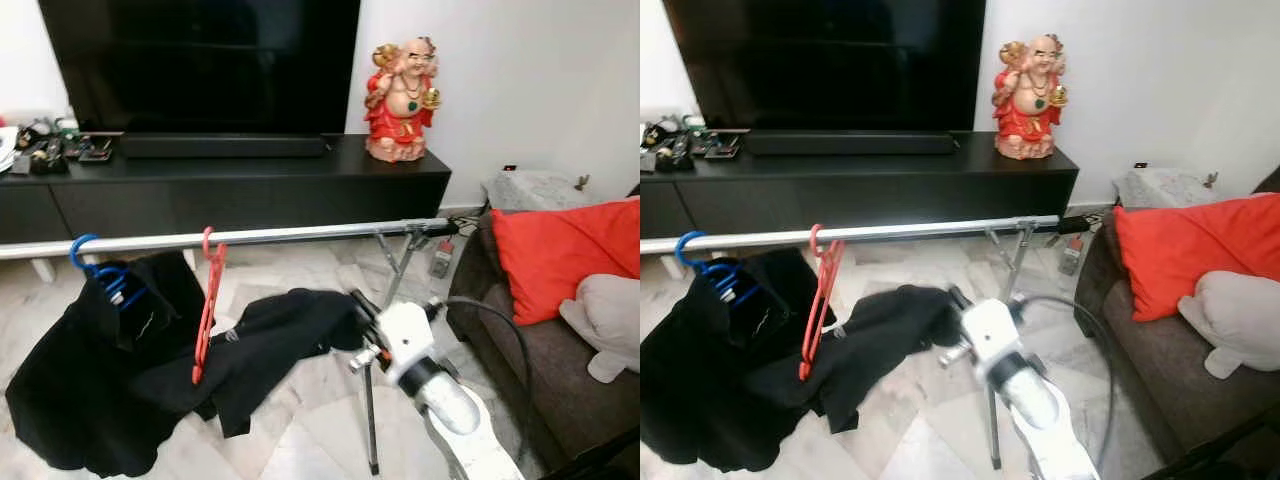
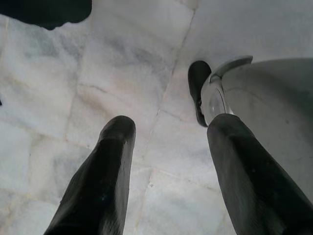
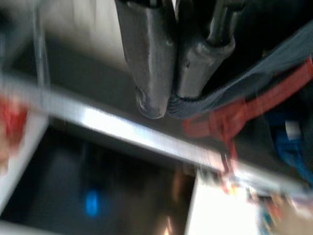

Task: Hang hanger

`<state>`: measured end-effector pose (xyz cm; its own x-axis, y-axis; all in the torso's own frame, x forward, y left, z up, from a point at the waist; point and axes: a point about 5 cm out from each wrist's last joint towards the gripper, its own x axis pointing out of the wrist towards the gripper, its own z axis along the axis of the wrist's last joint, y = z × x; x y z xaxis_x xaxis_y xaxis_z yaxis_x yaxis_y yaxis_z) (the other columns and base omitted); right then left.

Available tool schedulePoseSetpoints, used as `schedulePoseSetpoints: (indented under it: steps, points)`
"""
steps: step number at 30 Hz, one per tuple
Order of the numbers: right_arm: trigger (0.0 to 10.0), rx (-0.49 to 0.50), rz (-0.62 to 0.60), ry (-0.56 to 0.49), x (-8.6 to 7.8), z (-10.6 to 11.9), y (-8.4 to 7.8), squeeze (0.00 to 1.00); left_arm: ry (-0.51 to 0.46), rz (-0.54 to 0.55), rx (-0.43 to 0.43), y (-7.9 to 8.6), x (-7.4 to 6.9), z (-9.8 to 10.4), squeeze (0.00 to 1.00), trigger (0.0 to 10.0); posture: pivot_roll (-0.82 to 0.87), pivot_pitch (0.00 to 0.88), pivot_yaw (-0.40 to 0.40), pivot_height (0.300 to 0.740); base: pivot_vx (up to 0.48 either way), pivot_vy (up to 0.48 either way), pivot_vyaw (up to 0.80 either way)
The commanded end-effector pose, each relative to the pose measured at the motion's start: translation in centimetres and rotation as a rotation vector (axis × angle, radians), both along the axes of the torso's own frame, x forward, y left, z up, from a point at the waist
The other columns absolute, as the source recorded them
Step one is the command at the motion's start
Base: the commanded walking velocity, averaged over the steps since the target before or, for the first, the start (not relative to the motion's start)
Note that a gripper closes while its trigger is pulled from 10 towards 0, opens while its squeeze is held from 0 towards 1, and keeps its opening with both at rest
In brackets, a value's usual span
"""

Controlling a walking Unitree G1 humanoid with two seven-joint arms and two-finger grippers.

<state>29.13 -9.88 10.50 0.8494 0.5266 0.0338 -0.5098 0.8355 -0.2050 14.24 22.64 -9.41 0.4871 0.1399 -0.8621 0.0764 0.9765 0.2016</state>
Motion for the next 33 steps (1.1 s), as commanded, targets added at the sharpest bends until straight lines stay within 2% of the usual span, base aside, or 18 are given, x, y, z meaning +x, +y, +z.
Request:
schedulePoseSetpoints:
  steps: [1,3,5,9,11,12,15,18,21,24,26,28,33]
  points:
    - [10.0,0.071,-0.065,0.019,0.7,0.2,-1.2,0.0,0.003,0.006,0.006,0.3,0.0,0.1,0.0,10.0,0.03,0.0,-0.068,0.74,0.0,0.0,0.0]
    - [10.0,0.095,-0.182,0.099,0.9,-1.6,-3.2,0.0,0.003,0.003,0.008,0.3,0.1,0.1,0.0,10.0,0.04,0.0,-0.065,0.74,0.0,0.0,0.0]
    - [10.0,0.115,-0.227,0.135,1.0,-2.4,-3.9,0.0,0.001,0.004,0.008,0.3,0.1,0.1,0.0,10.0,0.04,0.0,-0.064,0.74,0.0,0.0,0.0]
    - [10.0,0.202,-0.421,0.291,0.9,-5.7,-6.5,0.0,-0.017,0.033,0.005,0.4,0.1,0.2,0.0,10.0,0.05,0.0,-0.056,0.74,0.0,0.0,0.0]
    - [10.0,0.197,-0.438,0.308,0.8,-6.2,-6.7,0.0,-0.02,0.037,0.005,0.4,0.1,0.2,0.0,10.0,0.05,0.0,-0.055,0.74,0.0,0.0,0.0]
    - [10.0,0.191,-0.507,0.384,0.3,-7.9,-7.7,0.0,-0.03,0.054,0.001,0.5,0.2,0.2,0.0,10.0,0.05,0.0,-0.053,0.74,0.0,0.0,0.0]
    - [10.0,0.208,-0.554,0.472,-0.5,-9.6,-8.2,0.0,-0.033,0.066,0.001,0.5,0.2,0.2,0.0,10.0,0.06,0.0,-0.053,0.74,0.0,0.0,0.0]
    - [10.0,0.2,-0.601,0.564,-1.7,-11.4,-8.6,0.0,-0.036,0.077,-0.001,0.6,0.2,0.2,0.0,10.0,0.07,0.0,-0.05,0.74,0.0,0.0,0.0]
    - [10.0,0.178,-0.673,0.675,-3.6,-13.5,-9.3,0.0,-0.043,0.096,-0.013,0.6,0.2,0.2,0.0,10.0,0.08,0.0,-0.047,0.74,0.0,0.0,0.0]
    - [10.0,0.194,-0.762,0.758,-5.4,-15.0,-10.0,0.0,-0.044,0.102,-0.015,0.6,0.1,0.2,0.0,10.0,0.09,0.0,-0.047,0.74,0.0,0.0,0.0]
    - [10.0,0.208,-0.809,0.84,-7.1,-16.4,-10.3,0.0,-0.046,0.108,-0.015,0.6,0.0,0.2,0.0,10.0,0.1,0.0,-0.051,0.74,0.0,0.0,0.0]
    - [10.0,0.163,-0.803,0.899,-8.4,-17.2,-10.2,0.0,-0.049,0.12,-0.015,0.7,-0.1,0.2,0.0,10.0,0.1,0.0,-0.053,0.74,0.0,0.0,0.0]
    - [10.0,0.159,-0.839,0.968,-10.3,-18.3,-10.3,0.0,-0.04,0.125,-0.017,0.9,-0.3,0.1,0.0,10.0,0.08,0.0,-0.042,0.74,0.0,0.0,0.0]
